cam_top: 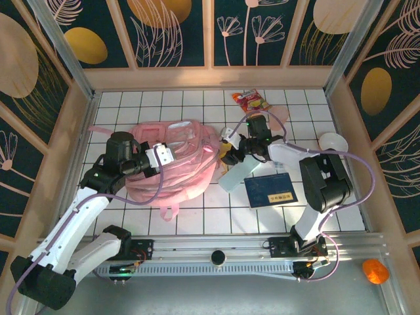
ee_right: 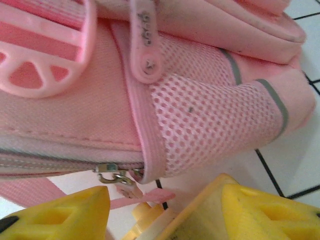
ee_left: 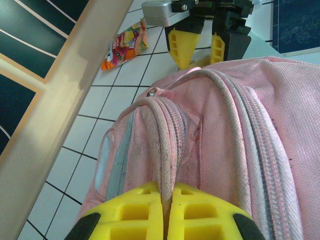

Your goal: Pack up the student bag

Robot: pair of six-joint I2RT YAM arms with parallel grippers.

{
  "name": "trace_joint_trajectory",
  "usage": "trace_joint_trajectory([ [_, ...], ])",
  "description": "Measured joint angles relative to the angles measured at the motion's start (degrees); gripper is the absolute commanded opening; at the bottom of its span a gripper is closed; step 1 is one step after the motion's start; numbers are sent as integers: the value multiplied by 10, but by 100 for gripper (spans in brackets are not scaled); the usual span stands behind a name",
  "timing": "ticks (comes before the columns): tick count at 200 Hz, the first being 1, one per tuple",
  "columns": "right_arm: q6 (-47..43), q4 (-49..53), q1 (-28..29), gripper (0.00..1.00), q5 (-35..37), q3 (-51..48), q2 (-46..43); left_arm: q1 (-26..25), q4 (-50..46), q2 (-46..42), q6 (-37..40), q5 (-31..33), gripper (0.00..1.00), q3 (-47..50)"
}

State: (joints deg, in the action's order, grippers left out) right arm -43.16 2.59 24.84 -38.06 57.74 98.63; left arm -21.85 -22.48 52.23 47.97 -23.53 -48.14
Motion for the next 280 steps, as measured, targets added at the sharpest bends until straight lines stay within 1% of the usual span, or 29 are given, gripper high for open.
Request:
trace_joint_trajectory([
  [26, -5, 22, 0, 51, -24, 10, 7, 0, 5, 2, -2, 0, 0, 0],
  [62, 5, 42, 0, 40, -56, 10, 9, 0, 21, 6, -9, 0, 0, -1],
  [81, 12, 43, 0, 31, -67, 10, 10, 0, 29, 6, -16, 0, 0, -1],
  [87, 16, 43, 0, 29, -70, 10, 10, 0, 30, 6, -18, 0, 0, -1],
  [101, 26, 42, 0, 30, -78, 10, 10, 0, 30, 6, -21, 0, 0, -1],
  [104, 29, 41, 0, 32, -80, 10, 10, 0, 30, 6, -21, 0, 0, -1],
  [107, 32, 40, 0, 36, -82, 10, 10, 0, 30, 6, -22, 0, 0, -1],
  [111, 33, 38, 0, 39, -84, 10, 10, 0, 30, 6, -22, 0, 0, -1],
  [118, 42, 35, 0, 41, -87, 10, 10, 0, 30, 6, -22, 0, 0, -1],
  [133, 58, 23, -1, 41, -92, 10, 10, 0, 33, 6, -25, -1, 0, -1],
  [150, 76, 5, -3, 36, -99, 10, 10, 0, 36, 6, -30, -1, 0, -1],
  [173, 94, -15, -11, 25, -103, 10, 10, 1, 42, 6, -34, -1, 0, -1],
  [206, 127, -47, -24, 0, -110, 0, 10, 1, 48, 5, -41, -1, 0, 0],
  [239, 167, -91, -32, 0, -117, -28, 6, 1, 64, 5, -55, 2, 0, 10],
  [280, 200, -114, -31, 0, -122, -50, -20, 1, 90, 6, -71, 20, 0, 27],
])
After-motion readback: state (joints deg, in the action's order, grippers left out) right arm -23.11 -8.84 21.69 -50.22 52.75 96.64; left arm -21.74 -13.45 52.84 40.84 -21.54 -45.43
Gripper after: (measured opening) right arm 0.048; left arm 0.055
